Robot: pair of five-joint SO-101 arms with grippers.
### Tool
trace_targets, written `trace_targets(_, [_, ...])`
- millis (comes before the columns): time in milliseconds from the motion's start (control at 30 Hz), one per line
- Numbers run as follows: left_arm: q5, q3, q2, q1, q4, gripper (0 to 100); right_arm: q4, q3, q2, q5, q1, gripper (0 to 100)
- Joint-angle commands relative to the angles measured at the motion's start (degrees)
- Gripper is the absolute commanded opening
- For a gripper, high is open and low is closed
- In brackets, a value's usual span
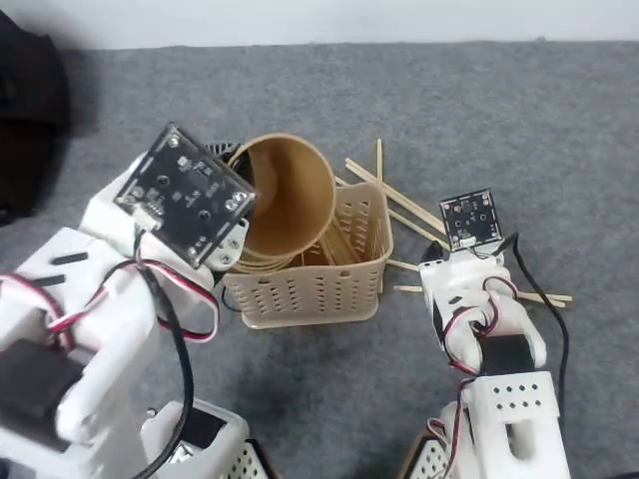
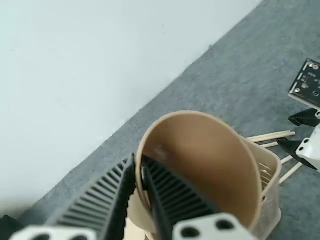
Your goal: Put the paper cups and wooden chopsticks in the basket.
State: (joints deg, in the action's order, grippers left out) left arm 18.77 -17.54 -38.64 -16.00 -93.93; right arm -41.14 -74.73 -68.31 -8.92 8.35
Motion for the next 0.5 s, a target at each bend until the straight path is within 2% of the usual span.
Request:
trace_targets(0, [-1.1,0.6,0.5,0.2,-0.4,1,1.2,0.4,-0.7,-0.9,0.0,19.4])
trace_targets(233, [-3.9,4.0,0.5,0.1,0.0,1,1.2,0.4,-0.7,-0.9,0.0,19.4])
trace_targets(467, [-8.4,4.3,0.6,-4.6,-0.9,1,1.2,0.4,-0.7,-0.9,0.0,19.4])
